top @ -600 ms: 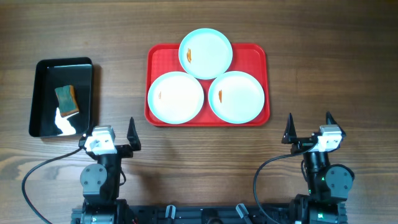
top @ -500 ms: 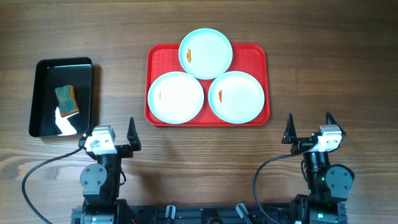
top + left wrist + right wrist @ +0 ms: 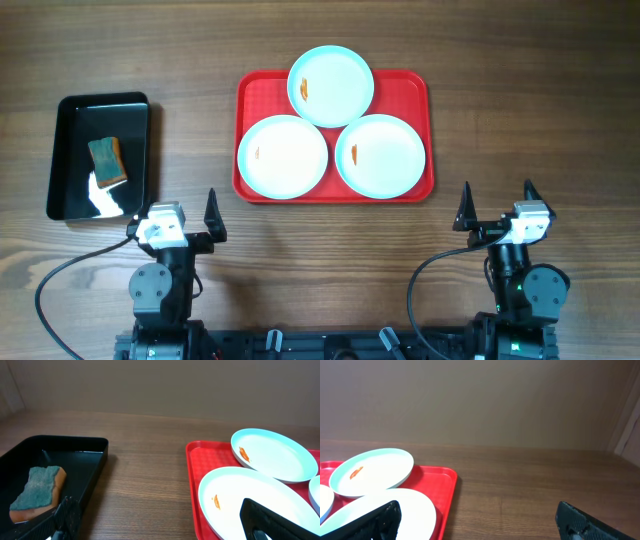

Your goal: Clean dirty plates on tray and stack at the side

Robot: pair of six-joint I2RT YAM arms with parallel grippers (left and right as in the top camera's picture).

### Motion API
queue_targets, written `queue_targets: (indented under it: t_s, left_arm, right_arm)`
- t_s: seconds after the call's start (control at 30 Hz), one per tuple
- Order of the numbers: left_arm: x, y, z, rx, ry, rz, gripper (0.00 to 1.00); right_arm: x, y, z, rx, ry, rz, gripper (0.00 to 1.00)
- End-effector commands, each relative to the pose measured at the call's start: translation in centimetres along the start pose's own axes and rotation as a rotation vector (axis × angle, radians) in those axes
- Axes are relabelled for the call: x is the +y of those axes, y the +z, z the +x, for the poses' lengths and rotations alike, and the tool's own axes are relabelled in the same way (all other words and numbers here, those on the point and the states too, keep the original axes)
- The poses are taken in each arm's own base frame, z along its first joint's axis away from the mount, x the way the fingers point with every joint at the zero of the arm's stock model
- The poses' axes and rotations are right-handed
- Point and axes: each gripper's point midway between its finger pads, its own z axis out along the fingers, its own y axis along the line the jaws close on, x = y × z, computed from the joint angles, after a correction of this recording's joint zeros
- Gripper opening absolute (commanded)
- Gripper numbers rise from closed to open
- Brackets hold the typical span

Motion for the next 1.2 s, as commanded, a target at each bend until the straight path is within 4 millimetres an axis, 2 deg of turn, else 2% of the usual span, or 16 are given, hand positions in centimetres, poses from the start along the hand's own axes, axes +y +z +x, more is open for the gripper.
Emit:
queue_targets:
  t_s: [0.0,0.53,0.57,0.63,0.7,0.73,0.77,0.87,0.93,1.03,1.1,1.17]
  left_arm:
    - [0.3,0.1,0.3,0.005,-0.009,-0.016,1.0]
    - [0.3,0.1,0.3,0.005,-0.009,-0.016,1.0]
    - [-0.2,0.1,-0.1,-0.008,-0.011,0.015,1.0]
    - [-6.3,-1.1,-0.2,0.005,-0.051,0.376,1.0]
    - [-12.6,-5.5,0.3,0.094,-0.154,0.821,1.0]
    - [-14.4,-7.8,-0.3,0.084,-0.136,0.992,1.0]
    - [-15.3,-9.3,-1.2,0.043,-0.098,1.09,1.0]
    - [-15.5,-10.0,-4.1,-0.103,-0.046,1.112,1.0]
    - [-15.5,-11.3,-7.4,-0.229,-0.066,1.133,1.0]
    - [-13.9,-11.3,-11.9,-0.384,-0.194,1.029,1.0]
    - [-12.9,-10.8,-14.0,-0.434,-0.221,0.947,1.0]
    - [-11.9,-9.3,-15.4,-0.404,-0.242,0.838,1.0]
  right_arm:
    - [-0.3,0.0,0.1,0.004,-0.004,0.016,1.0]
    - [-0.3,0.0,0.1,0.004,-0.004,0.016,1.0]
    - [-0.3,0.0,0.1,0.004,-0.004,0.016,1.0]
    - [-0.3,0.0,0.1,0.004,-0.004,0.016,1.0]
    - [-0.3,0.0,0.1,0.004,-0.004,0.016,1.0]
    - [-0.3,0.0,0.1,0.004,-0.004,0.016,1.0]
    - [-0.3,0.0,0.1,0.004,-0.004,0.016,1.0]
    - [-0.3,0.0,0.1,0.004,-0.004,0.016,1.0]
    - [-0.3,0.0,0.1,0.004,-0.004,0.016,0.99]
    - [-0.3,0.0,0.1,0.004,-0.004,0.016,1.0]
    - [-0.3,0.0,0.1,0.004,-0.004,0.016,1.0]
    - [-0.3,0.0,0.1,0.004,-0.004,0.016,1.0]
